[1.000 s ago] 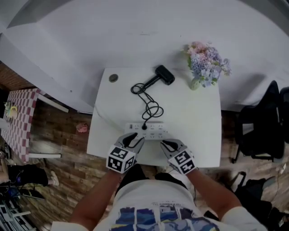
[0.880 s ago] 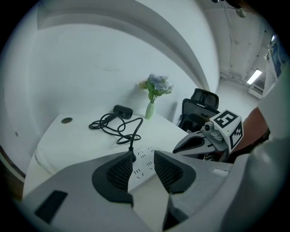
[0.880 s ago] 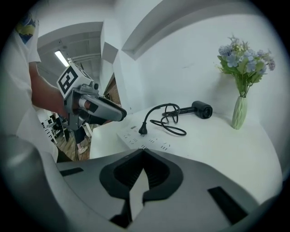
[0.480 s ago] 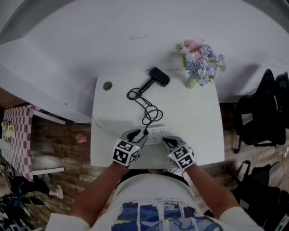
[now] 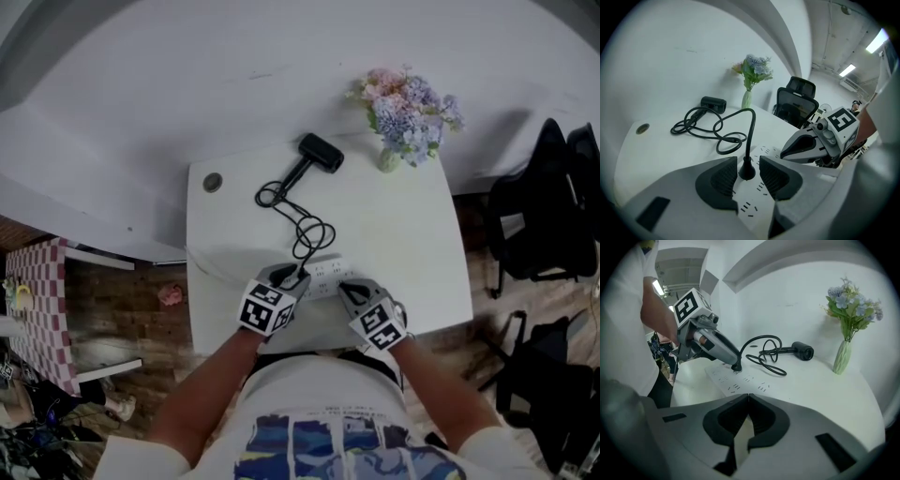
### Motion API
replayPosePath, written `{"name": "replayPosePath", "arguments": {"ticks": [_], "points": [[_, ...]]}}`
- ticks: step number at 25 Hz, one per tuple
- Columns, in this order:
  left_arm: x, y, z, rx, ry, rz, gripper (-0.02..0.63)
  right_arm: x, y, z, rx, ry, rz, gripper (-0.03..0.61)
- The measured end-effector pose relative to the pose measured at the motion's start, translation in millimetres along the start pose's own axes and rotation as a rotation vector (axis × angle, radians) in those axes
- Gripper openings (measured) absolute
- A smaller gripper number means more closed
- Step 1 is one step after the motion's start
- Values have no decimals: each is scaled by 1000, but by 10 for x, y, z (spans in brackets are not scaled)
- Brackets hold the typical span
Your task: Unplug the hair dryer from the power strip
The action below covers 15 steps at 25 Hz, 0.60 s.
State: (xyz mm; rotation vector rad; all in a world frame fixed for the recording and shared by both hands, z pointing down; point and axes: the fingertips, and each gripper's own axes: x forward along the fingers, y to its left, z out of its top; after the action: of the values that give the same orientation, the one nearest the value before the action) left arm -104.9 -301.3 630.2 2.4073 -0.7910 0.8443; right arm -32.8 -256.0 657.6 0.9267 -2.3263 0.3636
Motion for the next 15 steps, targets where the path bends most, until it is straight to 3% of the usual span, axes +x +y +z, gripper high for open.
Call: {"name": "replayPosePath", "arguments": {"ticks": [9, 12, 15], "points": [[132, -7, 22, 23, 7, -17, 131, -3, -15, 0, 9, -14, -28, -3], [149, 7, 24, 35, 7, -5, 77, -4, -22, -3, 25, -16, -33, -3], [145, 13, 33, 32, 1, -6, 74, -7, -30, -6, 37, -21, -39, -3]]}}
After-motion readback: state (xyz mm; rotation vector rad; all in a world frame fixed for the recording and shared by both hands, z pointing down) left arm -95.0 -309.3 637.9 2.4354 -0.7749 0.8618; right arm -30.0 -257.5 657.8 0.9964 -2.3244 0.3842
